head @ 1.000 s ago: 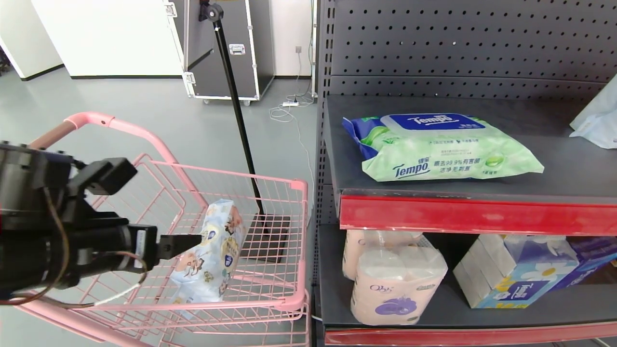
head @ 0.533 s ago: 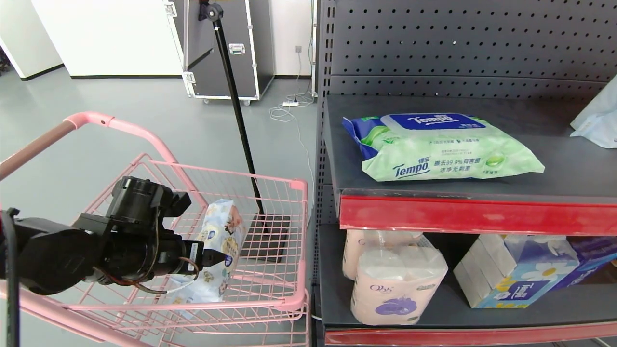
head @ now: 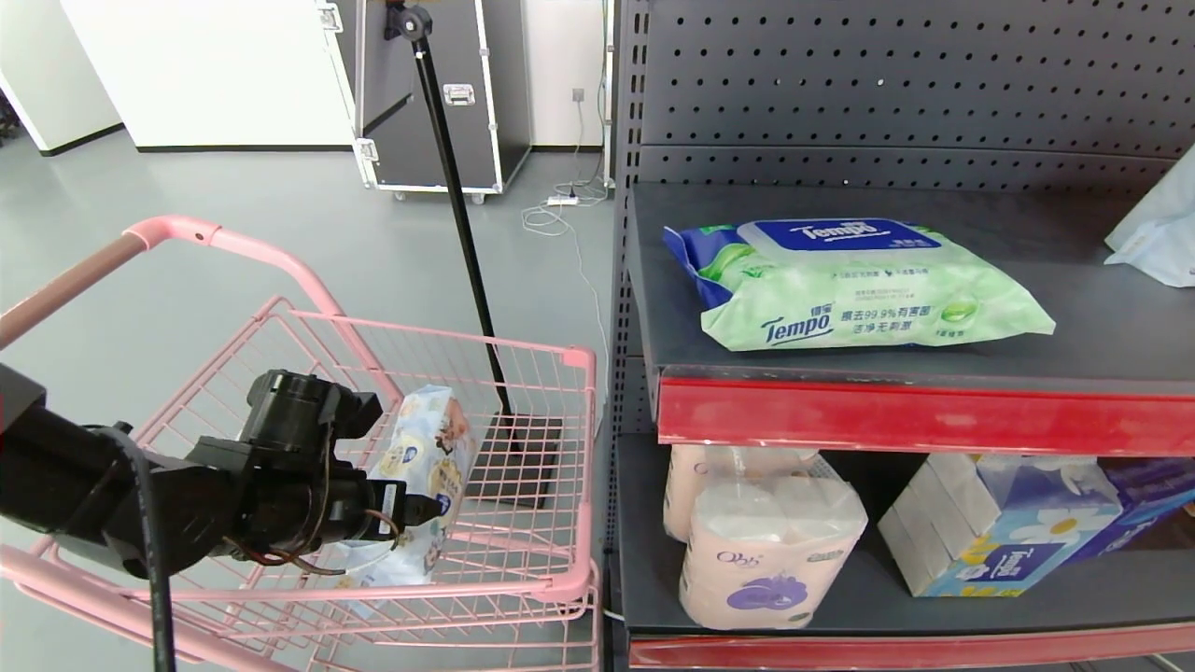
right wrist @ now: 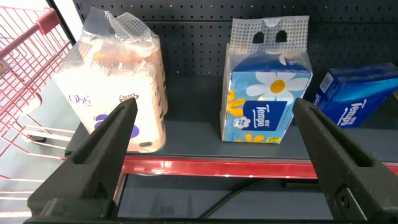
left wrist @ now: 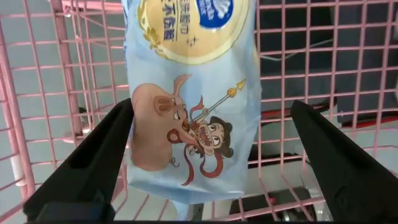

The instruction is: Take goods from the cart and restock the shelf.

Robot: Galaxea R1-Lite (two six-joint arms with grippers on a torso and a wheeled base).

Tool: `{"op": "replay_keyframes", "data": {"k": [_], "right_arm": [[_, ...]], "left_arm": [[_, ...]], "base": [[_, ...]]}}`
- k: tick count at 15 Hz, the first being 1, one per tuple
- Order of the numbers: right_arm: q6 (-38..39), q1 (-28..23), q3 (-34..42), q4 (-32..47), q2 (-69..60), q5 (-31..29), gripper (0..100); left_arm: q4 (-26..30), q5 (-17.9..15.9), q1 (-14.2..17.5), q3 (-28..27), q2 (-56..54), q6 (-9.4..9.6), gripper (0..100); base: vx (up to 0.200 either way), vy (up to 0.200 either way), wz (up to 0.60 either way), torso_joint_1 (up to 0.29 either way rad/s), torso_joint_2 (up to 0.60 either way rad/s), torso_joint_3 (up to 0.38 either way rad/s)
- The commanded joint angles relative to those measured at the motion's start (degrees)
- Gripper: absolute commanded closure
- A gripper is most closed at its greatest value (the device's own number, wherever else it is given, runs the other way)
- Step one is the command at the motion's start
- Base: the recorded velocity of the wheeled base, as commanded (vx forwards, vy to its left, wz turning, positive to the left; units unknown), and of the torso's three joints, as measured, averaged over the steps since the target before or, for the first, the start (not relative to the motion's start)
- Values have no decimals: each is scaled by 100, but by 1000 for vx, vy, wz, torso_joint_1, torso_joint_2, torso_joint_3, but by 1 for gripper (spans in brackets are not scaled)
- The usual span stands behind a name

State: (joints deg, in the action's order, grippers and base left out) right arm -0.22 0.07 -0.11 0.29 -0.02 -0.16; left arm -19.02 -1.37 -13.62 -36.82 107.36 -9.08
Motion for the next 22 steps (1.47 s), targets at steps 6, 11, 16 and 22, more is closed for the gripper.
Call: {"op": "replay_keyframes", "data": {"k": [6,11,16,22], "right_arm": [[-13,1,2,-3,2,-2,0],[-13,1,2,-3,2,-2,0],[-13,1,2,-3,2,-2,0],[-13,1,-7,-3,2,7,0]], "left_arm": [[-58,-13,-89,-256,610,12,0],[-58,-4,-115,-291,804,12,100],[-49,5,-62,-335,189,3,100],[144,-13,843,-704,-2246,21,100]], "base": [[0,0,0,0,0,0],[0,0,0,0,0,0],[0,0,0,0,0,0],[0,0,0,0,0,0]]}}
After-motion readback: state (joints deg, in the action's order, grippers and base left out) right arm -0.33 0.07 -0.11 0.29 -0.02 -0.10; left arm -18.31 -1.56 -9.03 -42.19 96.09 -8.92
